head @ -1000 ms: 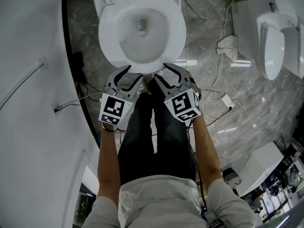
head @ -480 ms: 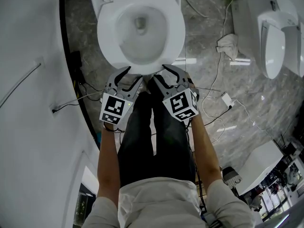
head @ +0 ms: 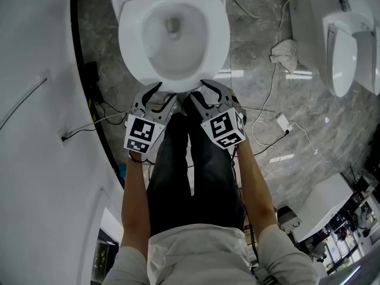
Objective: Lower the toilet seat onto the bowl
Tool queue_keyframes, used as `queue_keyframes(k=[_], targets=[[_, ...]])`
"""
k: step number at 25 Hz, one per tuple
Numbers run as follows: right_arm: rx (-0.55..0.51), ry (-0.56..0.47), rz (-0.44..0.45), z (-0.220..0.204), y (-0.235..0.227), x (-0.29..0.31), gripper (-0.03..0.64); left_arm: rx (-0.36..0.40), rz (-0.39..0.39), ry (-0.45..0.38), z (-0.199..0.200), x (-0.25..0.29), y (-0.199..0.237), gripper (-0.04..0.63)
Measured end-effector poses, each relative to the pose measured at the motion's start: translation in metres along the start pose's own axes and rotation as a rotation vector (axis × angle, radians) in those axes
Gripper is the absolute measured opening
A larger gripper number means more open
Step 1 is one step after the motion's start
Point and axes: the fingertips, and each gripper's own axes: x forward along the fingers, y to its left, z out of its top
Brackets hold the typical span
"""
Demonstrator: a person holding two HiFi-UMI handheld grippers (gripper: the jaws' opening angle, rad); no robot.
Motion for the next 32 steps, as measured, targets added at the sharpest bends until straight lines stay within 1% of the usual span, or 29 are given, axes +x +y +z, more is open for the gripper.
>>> queue_keyframes(k=[5, 12, 22, 32], targets=[[-0.003, 0.015, 0.002, -0.009, 0.003, 0.006, 0.196, -0.01, 0.005, 0.005, -0.009, 0.006, 0.002, 0.224], [0.006, 0.033, 0.008, -0.022, 0.005, 0.017, 0.195, -0.008, -0.008, 0.031, -0.021, 0.019, 0.005, 0.224], [0.033, 0.069, 0.021, -0.047, 0.005, 0.036, 0.17, -0.036, 0.002, 0.046, -0.035, 0.03, 0.01, 0.224], [0.037, 0.102, 0.022, -0.063, 0.006, 0.053, 0.169, -0.062, 0.012, 0.068, -0.052, 0.036, 0.011, 0.224]])
